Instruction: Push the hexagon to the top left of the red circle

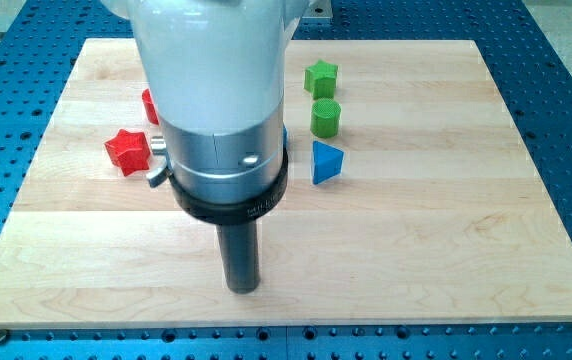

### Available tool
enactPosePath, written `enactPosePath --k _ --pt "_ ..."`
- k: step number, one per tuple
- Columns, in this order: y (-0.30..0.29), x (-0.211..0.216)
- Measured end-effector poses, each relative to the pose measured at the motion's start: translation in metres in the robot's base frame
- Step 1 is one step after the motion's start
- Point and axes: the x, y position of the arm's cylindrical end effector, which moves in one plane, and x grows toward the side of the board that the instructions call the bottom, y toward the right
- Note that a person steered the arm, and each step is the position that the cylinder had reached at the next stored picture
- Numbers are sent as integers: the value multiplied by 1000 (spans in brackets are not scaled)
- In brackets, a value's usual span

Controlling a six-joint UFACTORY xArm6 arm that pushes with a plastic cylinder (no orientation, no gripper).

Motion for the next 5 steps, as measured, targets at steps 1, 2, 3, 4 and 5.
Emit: enactPosePath --k 1,2,3,4,5 --pt "30 23" --pt "70 23" --pt "101 23" --pt "130 23" --pt "204 23"
